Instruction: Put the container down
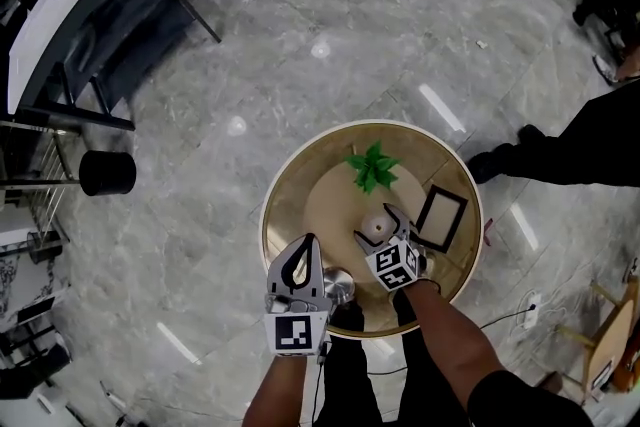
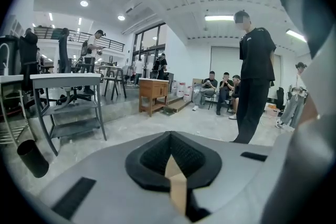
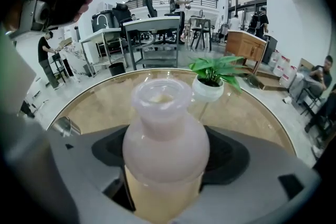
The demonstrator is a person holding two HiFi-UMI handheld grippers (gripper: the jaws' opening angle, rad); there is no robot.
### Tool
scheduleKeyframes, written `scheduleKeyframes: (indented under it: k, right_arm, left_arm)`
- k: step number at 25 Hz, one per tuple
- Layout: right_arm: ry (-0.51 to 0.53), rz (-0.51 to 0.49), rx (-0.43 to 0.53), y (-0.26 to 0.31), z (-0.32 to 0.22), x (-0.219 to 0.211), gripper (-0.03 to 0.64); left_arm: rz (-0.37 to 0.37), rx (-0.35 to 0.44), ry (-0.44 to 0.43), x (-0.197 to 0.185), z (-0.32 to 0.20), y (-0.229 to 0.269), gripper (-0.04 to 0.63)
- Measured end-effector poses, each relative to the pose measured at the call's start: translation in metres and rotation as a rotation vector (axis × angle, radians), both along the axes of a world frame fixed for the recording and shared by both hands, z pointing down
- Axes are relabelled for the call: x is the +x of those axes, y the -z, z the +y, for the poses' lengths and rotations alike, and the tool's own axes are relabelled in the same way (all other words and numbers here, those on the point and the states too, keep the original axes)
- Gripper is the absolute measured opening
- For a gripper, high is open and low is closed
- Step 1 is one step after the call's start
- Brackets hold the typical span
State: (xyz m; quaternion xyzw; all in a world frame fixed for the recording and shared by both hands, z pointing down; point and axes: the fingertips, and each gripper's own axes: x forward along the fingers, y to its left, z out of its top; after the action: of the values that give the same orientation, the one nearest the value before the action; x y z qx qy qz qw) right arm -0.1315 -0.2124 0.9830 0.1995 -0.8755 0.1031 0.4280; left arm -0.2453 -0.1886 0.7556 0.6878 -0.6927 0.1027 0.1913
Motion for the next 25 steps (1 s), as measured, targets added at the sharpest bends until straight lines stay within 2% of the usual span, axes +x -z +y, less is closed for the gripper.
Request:
scheduleKeyframes:
  k: [8,13,18,22,25]
  right_arm:
    - [-0.013,-0.029,-0.013,0.002,0.002,-0.002,0.402]
    - [-0.011,-0.063,-0.005,0.033,0.003,0.008,0.403]
    - [0.038,-0.162,0.088,0.123,-0.001,0.02,0.403]
    - [0.05,-0.24,0.169,0.216,-0.002,0.034,0.4]
    - [0.029,-0.31,0.217,0.283,-0.004,0.046,0.355]
  left_arm:
    - [0.001,-0.002,0.008,0.0,0.004,0.005,-0.008]
    - [0.002,-0.001,0.01,0.007,0.009,0.019,-0.008]
    - [0.008,0.005,-0.029,0.021,0.007,0.05,-0.008]
    - [-0.02,0.036,-0.061,0.034,-0.001,0.09,-0.008]
    - [-0.009,0.066,-0.071,0.047,-0.013,0.129,-0.008]
